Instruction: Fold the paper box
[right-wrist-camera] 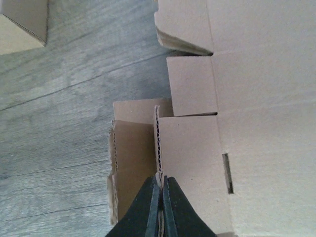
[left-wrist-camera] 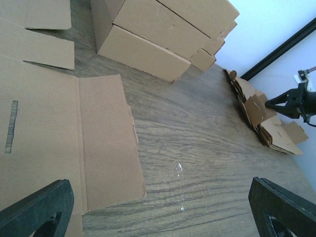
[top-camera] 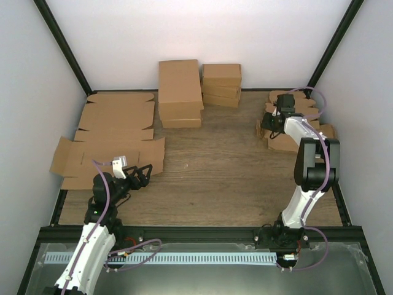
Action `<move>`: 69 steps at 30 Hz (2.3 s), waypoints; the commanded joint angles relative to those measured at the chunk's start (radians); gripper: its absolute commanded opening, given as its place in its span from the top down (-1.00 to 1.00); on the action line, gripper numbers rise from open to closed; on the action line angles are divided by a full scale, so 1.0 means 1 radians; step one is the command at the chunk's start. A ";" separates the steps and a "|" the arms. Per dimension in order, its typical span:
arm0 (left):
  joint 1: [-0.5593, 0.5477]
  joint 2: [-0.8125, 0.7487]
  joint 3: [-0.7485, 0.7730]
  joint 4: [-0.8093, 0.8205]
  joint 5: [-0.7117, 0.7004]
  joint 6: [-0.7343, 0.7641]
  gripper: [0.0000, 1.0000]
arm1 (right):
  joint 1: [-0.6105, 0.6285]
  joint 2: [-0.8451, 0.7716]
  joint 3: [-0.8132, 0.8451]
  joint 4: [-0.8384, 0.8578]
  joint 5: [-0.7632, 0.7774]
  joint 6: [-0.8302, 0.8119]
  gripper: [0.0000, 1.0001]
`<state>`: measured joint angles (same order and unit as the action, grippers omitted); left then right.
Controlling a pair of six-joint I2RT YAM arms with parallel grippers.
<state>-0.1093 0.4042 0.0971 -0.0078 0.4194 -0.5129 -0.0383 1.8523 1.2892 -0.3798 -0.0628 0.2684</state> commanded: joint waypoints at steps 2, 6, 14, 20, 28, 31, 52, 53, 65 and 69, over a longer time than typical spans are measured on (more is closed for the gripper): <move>-0.001 0.001 0.002 0.029 -0.009 0.017 -1.00 | -0.010 -0.109 0.060 -0.080 0.030 -0.026 0.99; -0.001 0.004 0.002 0.029 -0.007 0.018 -1.00 | -0.009 -0.191 0.071 -0.149 0.079 -0.034 0.99; -0.001 -0.006 0.002 0.019 -0.003 0.018 -1.00 | 0.045 -0.512 -0.023 -0.227 -0.003 0.043 0.99; -0.001 -0.015 0.001 0.008 0.009 0.020 -1.00 | 0.197 -0.674 -0.125 -0.282 -0.142 0.134 0.99; -0.002 -0.007 0.001 0.018 0.001 0.025 -1.00 | 0.475 -0.733 -0.404 -0.163 -0.228 0.308 0.99; -0.001 -0.005 0.001 0.019 0.006 0.025 -1.00 | 0.573 -0.721 -0.499 -0.071 -0.308 0.360 0.94; -0.014 0.014 0.013 -0.014 -0.189 -0.062 -1.00 | 0.650 -1.266 -1.155 0.459 0.136 0.390 -1.00; -0.018 0.034 0.007 -0.003 -0.186 -0.063 -1.00 | 0.650 -1.263 -1.150 0.450 0.151 0.390 -1.00; -0.021 0.203 -0.012 0.119 -0.008 -0.051 -1.00 | 0.651 -1.158 -1.116 0.441 0.059 0.387 -1.00; -0.021 0.202 -0.014 0.128 0.018 -0.041 -1.00 | 0.650 -1.215 -1.134 0.437 0.063 0.390 -1.00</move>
<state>-0.1253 0.6117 0.0948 0.0631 0.3866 -0.5735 0.6060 0.6830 0.1184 0.0521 -0.0071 0.6487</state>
